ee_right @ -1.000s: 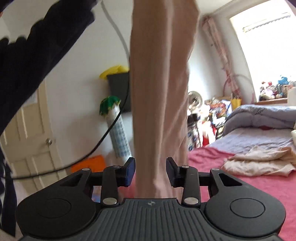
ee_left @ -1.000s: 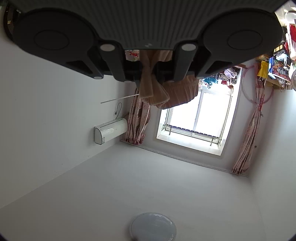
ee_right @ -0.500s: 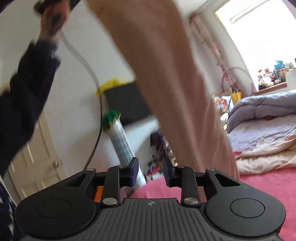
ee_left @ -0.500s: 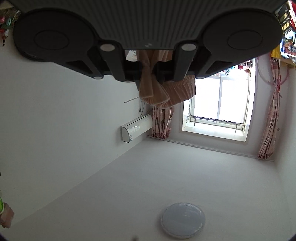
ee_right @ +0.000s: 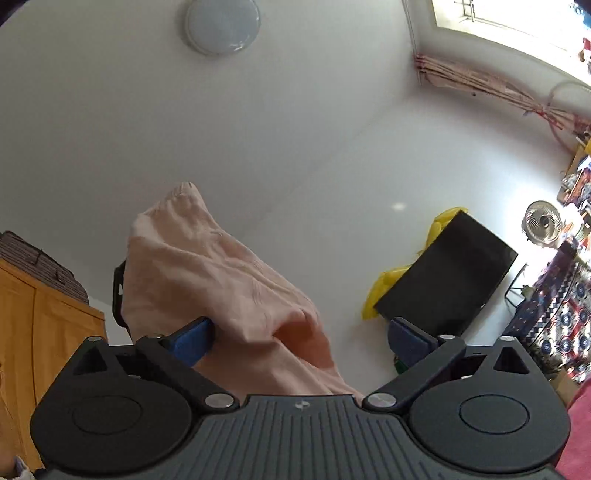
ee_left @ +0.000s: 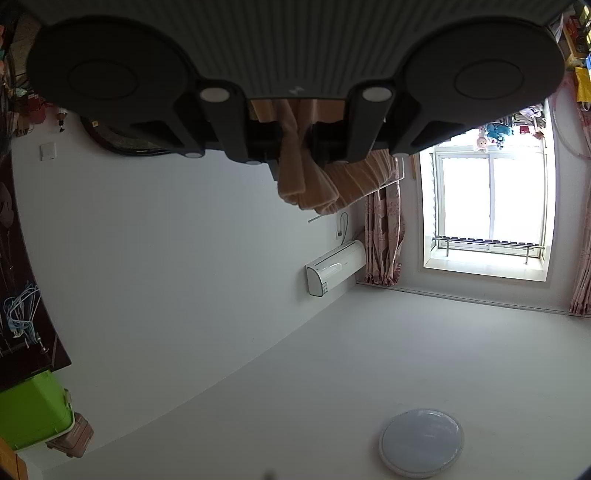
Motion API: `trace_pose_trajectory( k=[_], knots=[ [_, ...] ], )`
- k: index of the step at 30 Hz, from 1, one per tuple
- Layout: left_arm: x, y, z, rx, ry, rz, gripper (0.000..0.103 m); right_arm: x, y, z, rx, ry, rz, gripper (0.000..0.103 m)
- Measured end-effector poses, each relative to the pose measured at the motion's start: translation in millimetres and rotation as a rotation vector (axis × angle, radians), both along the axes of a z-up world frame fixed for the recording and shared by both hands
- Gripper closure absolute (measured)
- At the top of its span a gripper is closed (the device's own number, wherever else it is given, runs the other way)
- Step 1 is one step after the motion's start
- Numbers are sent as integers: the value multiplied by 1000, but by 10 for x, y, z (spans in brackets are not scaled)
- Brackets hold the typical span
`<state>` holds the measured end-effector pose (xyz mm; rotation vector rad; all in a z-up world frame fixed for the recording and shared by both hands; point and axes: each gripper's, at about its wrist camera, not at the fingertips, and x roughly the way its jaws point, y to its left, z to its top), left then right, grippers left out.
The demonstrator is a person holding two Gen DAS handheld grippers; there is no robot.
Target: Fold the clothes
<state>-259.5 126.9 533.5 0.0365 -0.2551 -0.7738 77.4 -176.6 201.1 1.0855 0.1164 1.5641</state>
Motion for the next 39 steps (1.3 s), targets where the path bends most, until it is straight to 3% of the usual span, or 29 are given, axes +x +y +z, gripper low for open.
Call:
trace_pose_trajectory(
  k=[2,6,10,14,16,18,19,21,24,27,30,34,39],
  knots=[
    [81,108,-16,-15,20,40,88,-91,-88,67,-19,-6,-65,98],
    [242,384,-85,-93,51,64,88,-283,-444,173,-30,-65,-177,99],
    [426,602,-155,-168,75,64,88,-623,-810,302,-5,-241,-256,99],
    [615,695,-222,-180,110,28,88,-968,-731,331,-168,-387,-229,97],
    [662,663,-240,-137,103,-30,88,-997,-622,239,-269,-377,-226,92],
    [597,592,-293,-56,65,-75,88,-992,-665,74,-297,-312,-254,72],
    [515,524,-342,3,35,-96,88,-894,-722,42,-278,-279,-262,67],
    [365,403,-480,87,8,-137,88,-695,-880,48,-232,-244,-306,40],
    [148,251,-808,149,37,-167,88,-396,-1067,12,-191,-249,-343,19],
    [58,134,-1150,186,87,-196,88,-178,-984,82,-163,-269,-304,1],
    [-54,125,-1420,210,122,-236,88,-53,-780,60,-132,-283,-254,0],
    [14,105,-1531,226,172,-298,88,-95,-387,44,-166,-357,-223,0],
    [-51,161,-1651,251,200,-346,88,-167,-79,129,-140,-444,-119,0]
  ],
)
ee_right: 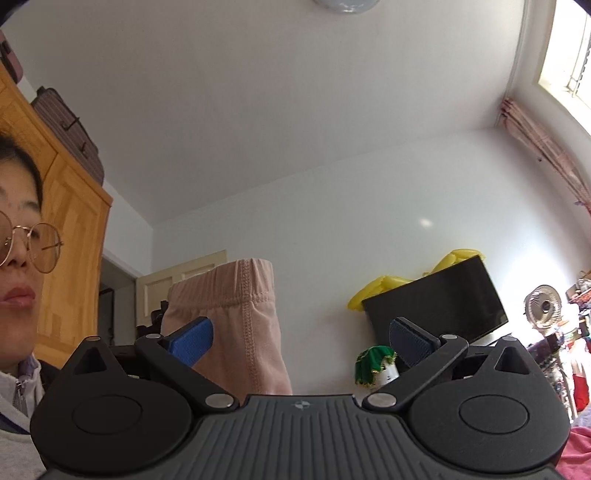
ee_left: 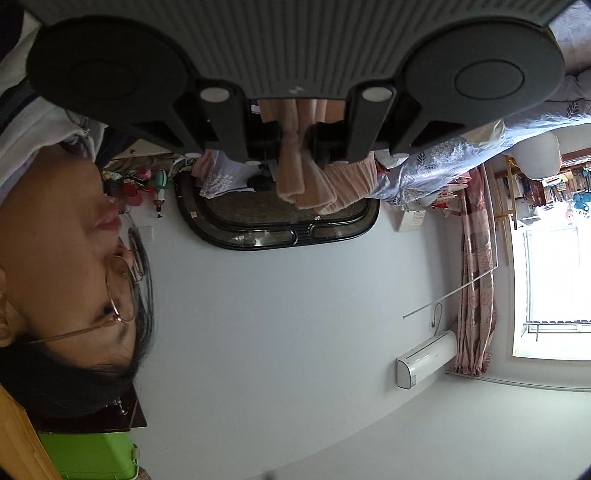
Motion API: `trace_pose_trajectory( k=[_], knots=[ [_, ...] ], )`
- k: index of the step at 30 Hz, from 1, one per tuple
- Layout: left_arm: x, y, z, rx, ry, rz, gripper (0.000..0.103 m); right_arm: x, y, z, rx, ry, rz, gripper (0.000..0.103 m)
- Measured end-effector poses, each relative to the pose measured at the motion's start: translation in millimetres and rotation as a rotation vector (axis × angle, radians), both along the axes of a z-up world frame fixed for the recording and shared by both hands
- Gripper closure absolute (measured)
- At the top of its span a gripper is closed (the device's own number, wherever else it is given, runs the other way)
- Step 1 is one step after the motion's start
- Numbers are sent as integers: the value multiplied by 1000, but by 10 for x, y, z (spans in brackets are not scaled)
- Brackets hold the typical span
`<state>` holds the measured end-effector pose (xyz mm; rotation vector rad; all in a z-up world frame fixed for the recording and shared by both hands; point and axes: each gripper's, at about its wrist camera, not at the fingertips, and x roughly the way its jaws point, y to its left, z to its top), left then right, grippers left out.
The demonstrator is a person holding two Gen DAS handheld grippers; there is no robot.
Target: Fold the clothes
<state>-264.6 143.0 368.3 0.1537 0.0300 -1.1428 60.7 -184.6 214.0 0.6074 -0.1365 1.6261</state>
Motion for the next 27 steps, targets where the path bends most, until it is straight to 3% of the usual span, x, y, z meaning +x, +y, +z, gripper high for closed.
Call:
trace_pose_trajectory(
  k=[4,5,6,7,8,11,14,16,18,24,27],
  knots=[
    [-2,17,-124,39,25,-5,88,-51,32,130,-12,-7,95,0],
    [1,19,-152,50,25,0,87,-40,61,156,-24,30,123,11],
    [13,38,-174,52,24,16,86,-66,86,170,-49,79,142,40],
    [55,75,-184,49,31,51,86,-111,93,186,-71,101,114,57],
    [103,117,-192,45,40,90,86,-159,96,203,-92,115,76,83],
    [327,238,-199,12,90,191,85,-273,41,356,-152,132,-80,87],
    [607,222,-122,-31,133,367,85,-370,-58,574,-211,129,-262,88],
    [783,182,46,-91,150,413,85,-464,-96,893,-241,87,-375,88],
    [861,69,315,-129,99,423,86,-617,-132,1295,-262,3,-485,88],
    [645,-316,1282,-228,-171,383,88,-1338,-230,2505,-245,-296,-806,88],
    [476,-485,1593,-263,-252,370,89,-1582,-288,2865,-238,-367,-932,86]
  ],
)
